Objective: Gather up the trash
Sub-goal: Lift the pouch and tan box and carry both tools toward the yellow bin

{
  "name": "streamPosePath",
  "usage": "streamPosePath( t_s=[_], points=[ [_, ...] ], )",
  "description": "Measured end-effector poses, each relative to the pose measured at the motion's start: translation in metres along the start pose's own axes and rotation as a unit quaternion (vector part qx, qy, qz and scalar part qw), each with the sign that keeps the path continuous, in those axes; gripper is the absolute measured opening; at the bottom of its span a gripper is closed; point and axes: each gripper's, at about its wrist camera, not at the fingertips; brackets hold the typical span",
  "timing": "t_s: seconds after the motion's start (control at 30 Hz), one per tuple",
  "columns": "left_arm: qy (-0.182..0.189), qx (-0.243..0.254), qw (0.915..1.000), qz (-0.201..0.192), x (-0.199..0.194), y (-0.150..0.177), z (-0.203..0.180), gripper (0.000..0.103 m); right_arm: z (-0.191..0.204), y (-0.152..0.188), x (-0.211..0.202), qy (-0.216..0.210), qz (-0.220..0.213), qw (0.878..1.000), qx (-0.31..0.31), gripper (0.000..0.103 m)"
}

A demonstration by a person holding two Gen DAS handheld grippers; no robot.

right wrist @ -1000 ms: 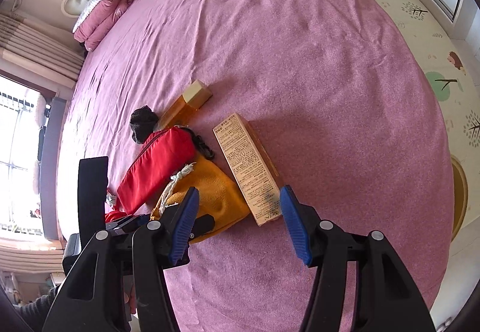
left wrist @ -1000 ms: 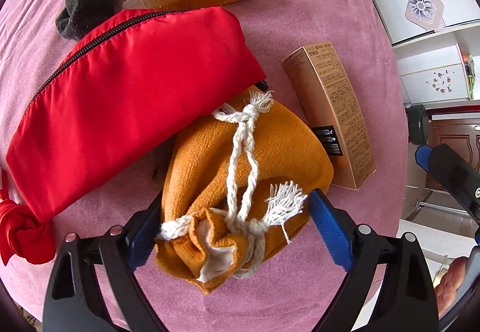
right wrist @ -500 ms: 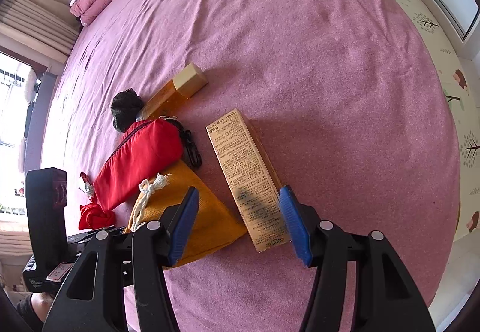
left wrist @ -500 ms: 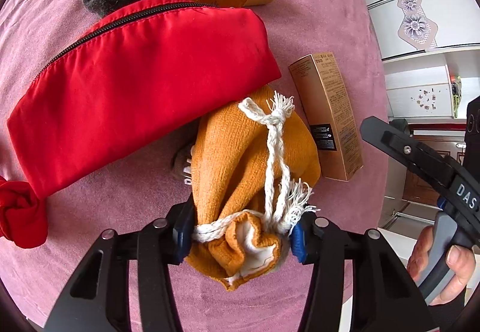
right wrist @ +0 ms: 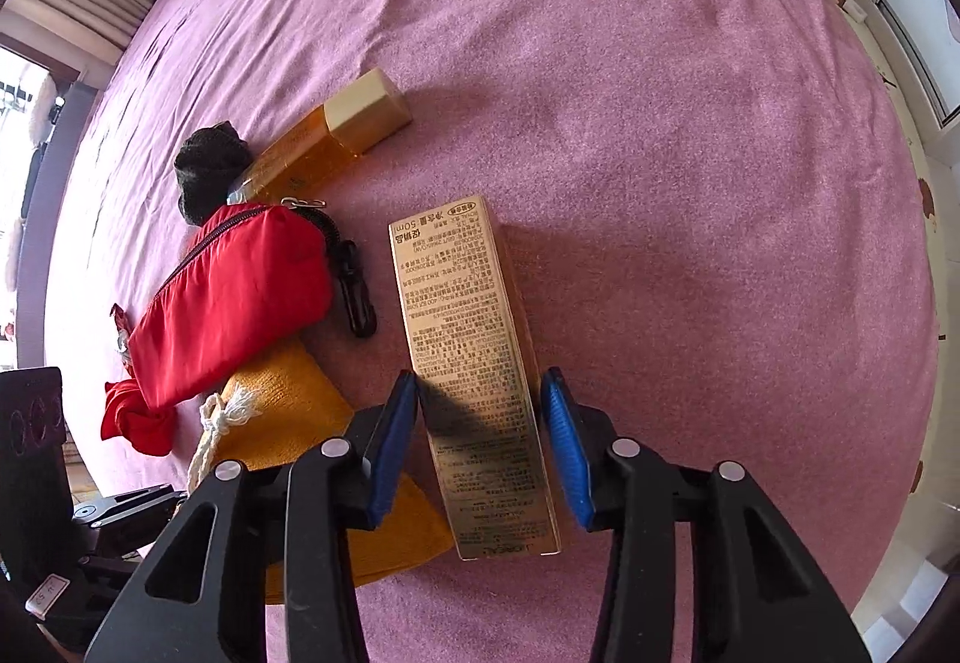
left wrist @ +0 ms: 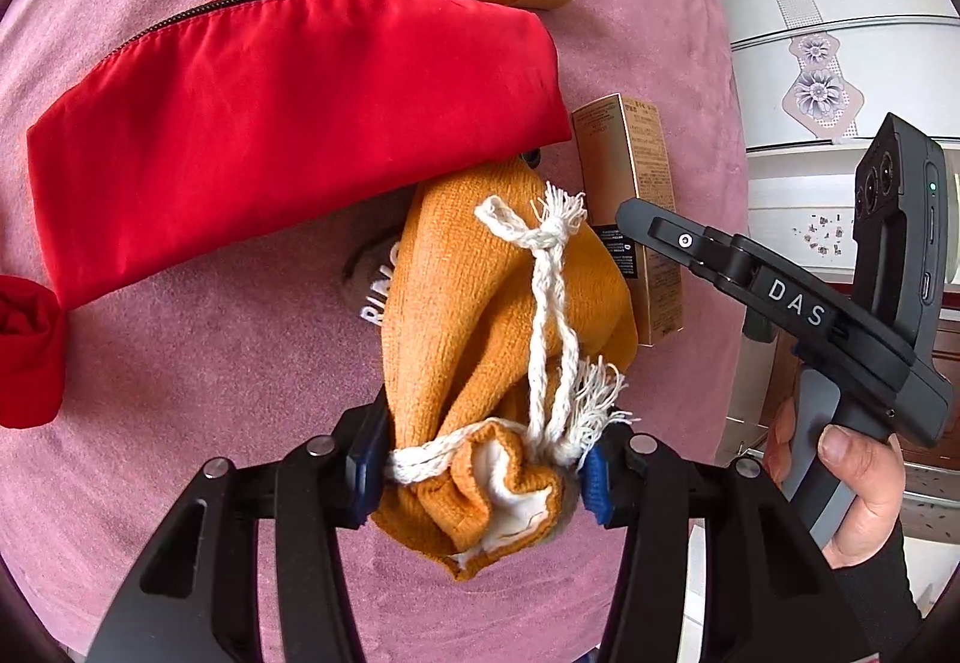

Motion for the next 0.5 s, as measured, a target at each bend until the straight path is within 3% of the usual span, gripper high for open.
streamPosePath(
  t_s=[0.2, 0.5],
  points=[
    [-0.008, 0.004, 0.9999, -0.012, -0.007, 0.011, 0.005, 0.049, -0.002, 0.012, -0.011, -0.008, -0.009, 1.0, 0.017, 0.04],
    [-0.007, 0.012, 0.9996, -0.026, -0.022, 0.049, -0.008, 0.046, -0.012, 0.064, -0.04, -0.033, -0.017, 0.998, 0.047, 0.039]
  ],
)
Point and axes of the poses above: each gripper's, at about its wrist camera, not at the fingertips, and x roughly the way its jaws point, z to its left, y to its underside, and after that the axes turned 6 degrees about -x, right-handed
